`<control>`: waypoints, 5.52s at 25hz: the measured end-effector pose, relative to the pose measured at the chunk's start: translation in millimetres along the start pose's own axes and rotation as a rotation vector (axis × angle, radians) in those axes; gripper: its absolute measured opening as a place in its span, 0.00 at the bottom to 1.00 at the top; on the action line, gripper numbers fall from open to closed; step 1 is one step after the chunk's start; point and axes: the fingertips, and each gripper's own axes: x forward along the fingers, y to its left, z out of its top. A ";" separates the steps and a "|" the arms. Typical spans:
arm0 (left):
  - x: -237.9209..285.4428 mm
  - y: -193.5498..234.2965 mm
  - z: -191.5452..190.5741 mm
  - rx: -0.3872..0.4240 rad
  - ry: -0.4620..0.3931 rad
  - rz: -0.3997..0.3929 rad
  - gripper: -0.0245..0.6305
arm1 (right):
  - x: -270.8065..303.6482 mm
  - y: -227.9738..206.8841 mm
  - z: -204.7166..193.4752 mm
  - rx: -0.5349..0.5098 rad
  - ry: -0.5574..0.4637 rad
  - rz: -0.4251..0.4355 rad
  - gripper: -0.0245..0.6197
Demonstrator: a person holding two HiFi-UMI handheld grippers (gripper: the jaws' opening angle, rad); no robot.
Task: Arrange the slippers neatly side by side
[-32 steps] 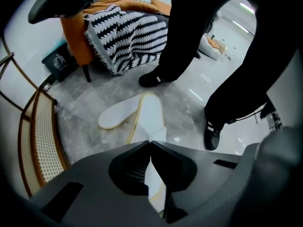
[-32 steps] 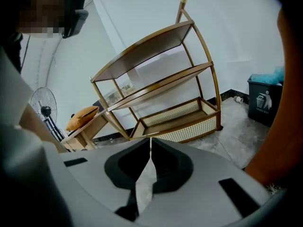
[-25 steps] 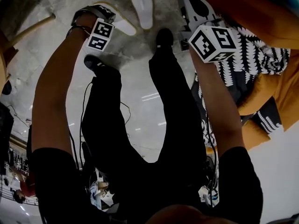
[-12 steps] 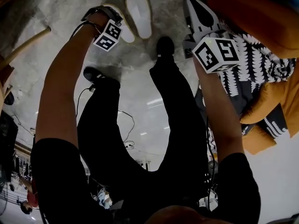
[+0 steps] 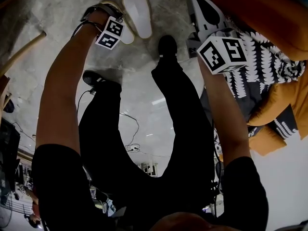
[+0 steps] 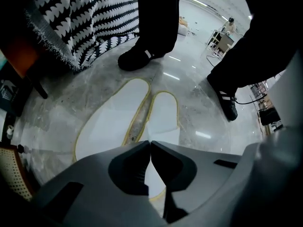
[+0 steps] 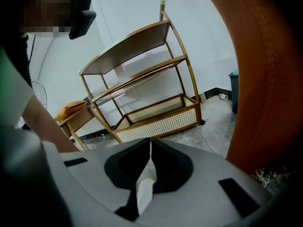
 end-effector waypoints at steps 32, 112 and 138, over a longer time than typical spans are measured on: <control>-236.2 -7.8 -13.7 -0.617 -0.248 0.367 0.07 | -25.1 107.2 79.4 -0.073 0.026 0.072 0.10; -908.9 -318.0 422.0 -1.517 -1.052 1.869 0.07 | -642.5 409.3 320.3 -0.436 -0.324 0.489 0.09; -873.1 -243.7 537.0 -1.480 -1.064 1.648 0.07 | -723.7 338.1 253.0 -0.382 -0.294 0.453 0.09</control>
